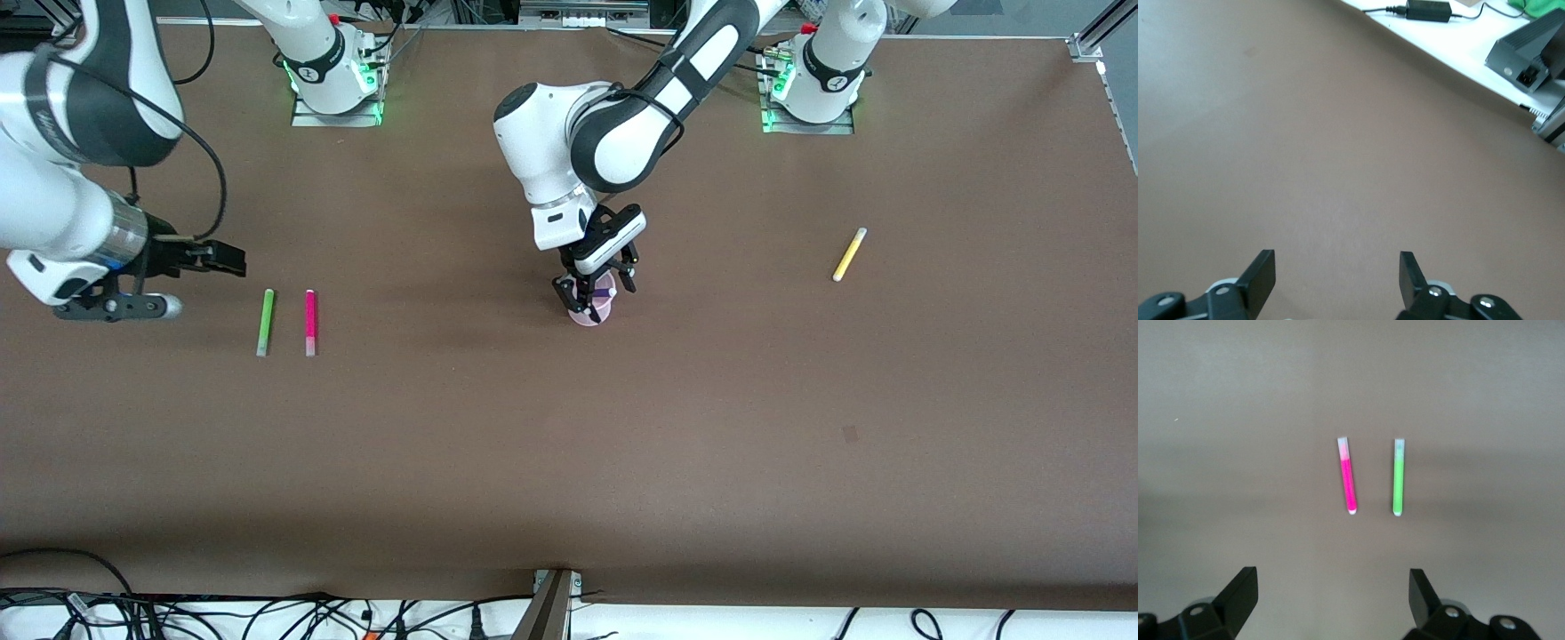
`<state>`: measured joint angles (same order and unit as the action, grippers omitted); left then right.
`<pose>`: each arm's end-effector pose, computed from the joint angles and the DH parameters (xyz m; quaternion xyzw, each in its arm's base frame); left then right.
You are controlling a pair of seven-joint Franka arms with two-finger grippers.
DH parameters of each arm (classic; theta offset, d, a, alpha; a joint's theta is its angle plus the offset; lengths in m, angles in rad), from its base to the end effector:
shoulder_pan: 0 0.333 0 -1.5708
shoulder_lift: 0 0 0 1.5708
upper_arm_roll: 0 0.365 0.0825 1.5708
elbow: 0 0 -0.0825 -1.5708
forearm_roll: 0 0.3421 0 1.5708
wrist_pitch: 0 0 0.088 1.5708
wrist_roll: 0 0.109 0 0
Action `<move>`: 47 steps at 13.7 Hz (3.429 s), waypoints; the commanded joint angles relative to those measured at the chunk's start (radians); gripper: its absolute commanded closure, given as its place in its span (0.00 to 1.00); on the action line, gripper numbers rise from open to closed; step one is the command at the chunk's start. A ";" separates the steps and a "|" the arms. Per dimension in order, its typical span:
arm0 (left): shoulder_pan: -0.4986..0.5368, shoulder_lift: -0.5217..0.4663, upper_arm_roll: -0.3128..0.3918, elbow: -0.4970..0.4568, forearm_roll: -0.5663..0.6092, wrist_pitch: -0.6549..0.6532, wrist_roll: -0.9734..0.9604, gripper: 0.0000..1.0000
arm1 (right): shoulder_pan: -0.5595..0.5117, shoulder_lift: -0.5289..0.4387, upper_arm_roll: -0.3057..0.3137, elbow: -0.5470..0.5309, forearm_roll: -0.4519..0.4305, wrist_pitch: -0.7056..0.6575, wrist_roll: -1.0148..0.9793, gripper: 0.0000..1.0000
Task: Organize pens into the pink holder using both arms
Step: 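Withdraw the left gripper while the right gripper lowers over the pink highlighter, then close the right gripper on the pink highlighter and lift it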
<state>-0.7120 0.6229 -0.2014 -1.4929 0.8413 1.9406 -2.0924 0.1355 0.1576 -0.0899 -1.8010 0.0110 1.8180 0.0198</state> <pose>0.4883 -0.4972 0.3721 -0.8674 -0.3811 -0.3067 0.0917 0.5576 0.0295 0.5076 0.9975 0.0112 -0.0698 0.0041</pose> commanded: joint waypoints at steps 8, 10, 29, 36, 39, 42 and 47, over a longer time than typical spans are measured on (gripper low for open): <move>0.379 -0.231 -0.009 0.020 -0.581 -0.051 0.946 0.00 | -0.002 0.065 0.003 -0.503 0.015 0.692 -0.024 0.01; 0.472 -0.253 -0.010 0.020 -0.701 -0.130 1.166 0.00 | -0.002 0.066 0.003 -0.540 0.015 0.730 -0.037 0.03; 0.812 -0.502 -0.007 -0.267 -0.834 -0.006 2.082 0.00 | -0.005 0.181 0.003 -0.598 0.015 0.908 -0.047 0.54; 0.810 -0.508 -0.010 -0.112 -0.878 -0.210 2.082 0.00 | -0.005 0.186 0.004 -0.597 0.015 0.906 -0.047 0.84; 0.810 -0.519 -0.007 -0.095 -0.878 -0.218 2.079 0.00 | -0.005 0.178 0.004 -0.591 0.015 0.900 -0.049 0.91; 0.809 -0.514 -0.009 -0.046 -0.860 -0.287 2.080 0.00 | -0.004 0.163 0.006 -0.560 0.014 0.839 -0.047 0.92; 0.809 -0.514 0.000 -0.030 -0.867 -0.336 2.119 0.00 | 0.001 0.154 0.007 -0.343 0.110 0.475 -0.040 0.93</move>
<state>0.0865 0.1122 -0.2037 -1.5404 -0.0112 1.6413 -0.0005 0.1352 0.3198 -0.0880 -2.2452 0.0663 2.4478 -0.0067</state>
